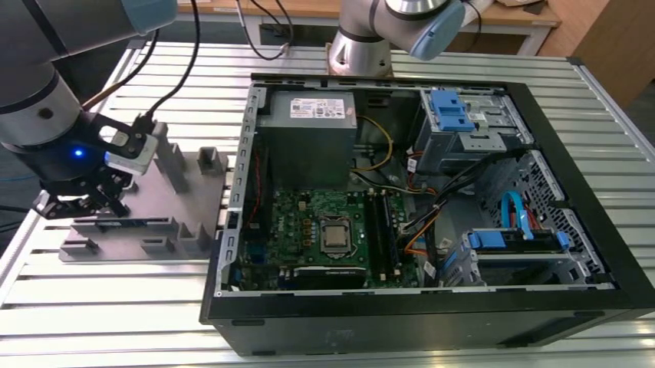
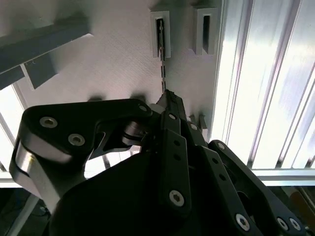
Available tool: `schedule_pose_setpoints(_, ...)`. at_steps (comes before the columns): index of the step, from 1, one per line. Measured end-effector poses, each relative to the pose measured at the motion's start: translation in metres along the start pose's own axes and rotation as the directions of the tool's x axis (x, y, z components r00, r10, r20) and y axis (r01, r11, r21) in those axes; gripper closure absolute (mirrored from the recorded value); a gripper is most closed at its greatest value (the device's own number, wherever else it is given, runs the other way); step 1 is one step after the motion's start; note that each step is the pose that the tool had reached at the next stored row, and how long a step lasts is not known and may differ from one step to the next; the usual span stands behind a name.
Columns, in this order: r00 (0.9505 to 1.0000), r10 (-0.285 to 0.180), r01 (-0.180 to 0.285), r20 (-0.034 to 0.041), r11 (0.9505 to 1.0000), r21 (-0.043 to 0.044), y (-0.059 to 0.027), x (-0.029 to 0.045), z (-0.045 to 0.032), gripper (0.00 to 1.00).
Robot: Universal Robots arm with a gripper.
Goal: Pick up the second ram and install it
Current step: 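Pick up the second ram and move it above second insertion slot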
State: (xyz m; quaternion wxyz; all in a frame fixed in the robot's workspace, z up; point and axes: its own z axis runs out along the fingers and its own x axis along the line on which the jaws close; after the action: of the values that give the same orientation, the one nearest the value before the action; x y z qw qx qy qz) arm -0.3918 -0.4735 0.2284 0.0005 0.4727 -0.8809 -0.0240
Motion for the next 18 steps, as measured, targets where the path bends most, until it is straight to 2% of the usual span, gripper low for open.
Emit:
schedule_pose_setpoints(9,0.9965,-0.083,0.083,-0.0035,0.9965,-0.002,0.0,0.0,0.0,0.89)
schedule_pose_setpoints(18,0.9868,-0.162,0.162,-0.0066,0.9868,-0.0041,0.0,0.0,0.0,0.89)
